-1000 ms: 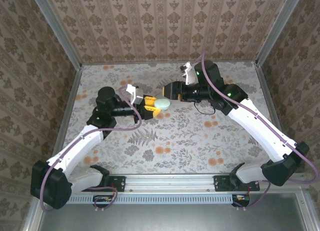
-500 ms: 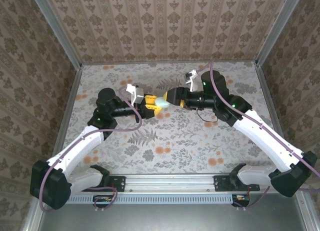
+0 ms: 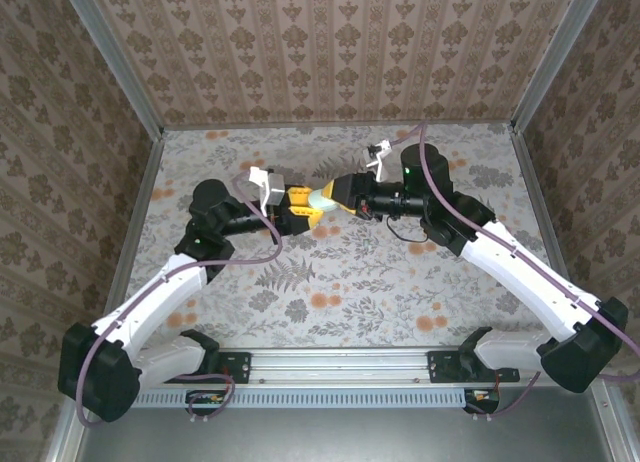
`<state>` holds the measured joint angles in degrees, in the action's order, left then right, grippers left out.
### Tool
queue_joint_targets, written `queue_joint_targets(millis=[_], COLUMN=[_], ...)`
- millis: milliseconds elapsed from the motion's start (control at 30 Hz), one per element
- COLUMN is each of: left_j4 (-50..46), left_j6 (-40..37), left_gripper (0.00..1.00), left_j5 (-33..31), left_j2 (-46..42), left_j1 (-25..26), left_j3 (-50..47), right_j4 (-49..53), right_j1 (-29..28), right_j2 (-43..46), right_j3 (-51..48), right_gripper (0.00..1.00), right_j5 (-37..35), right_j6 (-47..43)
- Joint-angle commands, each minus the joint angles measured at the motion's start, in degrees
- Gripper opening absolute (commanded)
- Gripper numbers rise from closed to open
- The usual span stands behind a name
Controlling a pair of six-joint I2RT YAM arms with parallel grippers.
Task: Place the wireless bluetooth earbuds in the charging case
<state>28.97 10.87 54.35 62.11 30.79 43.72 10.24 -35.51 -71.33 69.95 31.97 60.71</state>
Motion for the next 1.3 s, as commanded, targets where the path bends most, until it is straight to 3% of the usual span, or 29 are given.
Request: queue_joint_targets(millis=[0, 133, 333, 633, 667, 700, 933, 1133, 1267], left_j4=[-1.2, -2.0, -4.5, -14.1, -14.7, -15.1, -22.4, -21.6, -22.3], left_j6=[0.8, 0.7, -0.2, -5.3, -5.6, -6.0, -9.7, -3.6, 0.3], left_gripper=[0.04, 0.05, 0.1, 0.72, 0.95, 1.0, 1.0, 1.0, 1.0], left_j5=[-1.0, -1.7, -2.4, -4.5, -5.2, -5.7, -14.1, -27.8, -31.5], left_j2=[0.0, -0.1, -0.1, -1.7, -2.1, -2.5, -6.3, -5.5, -3.9], left_j1=[1.3, 1.5, 2.0, 3.0, 3.1, 3.1, 3.0, 2.7, 1.9], left_j3=[0.0, 0.3, 0.7, 2.5, 2.3, 2.3, 2.2, 1.0, 0.9], right_j4=[-4.8, -5.5, -5.4, -6.5, -6.0, -5.4, 5.4, 5.3, 4.9], right_j1=[-1.5, -1.8, -1.5, 2.4, 3.1, 3.8, 13.0, 22.7, 25.4], right_j2=[-0.9, -1.3, -1.6, 0.0, 0.1, 0.2, -1.9, -13.6, -23.9], right_j3=[-0.2, 0.2, 0.2, -2.6, -2.8, -2.9, -2.7, -2.0, 2.5], right_gripper=[0.45, 0.43, 0.22, 0.15, 0.15, 0.15, 0.17, 0.16, 0.16], right_j5=[5.5, 6.6, 6.3, 4.4, 4.3, 4.2, 2.1, 3.0, 4.6], right_j6=[1.8, 2.1, 2.4, 3.8, 3.7, 3.2, -6.9, -12.2, -15.0])
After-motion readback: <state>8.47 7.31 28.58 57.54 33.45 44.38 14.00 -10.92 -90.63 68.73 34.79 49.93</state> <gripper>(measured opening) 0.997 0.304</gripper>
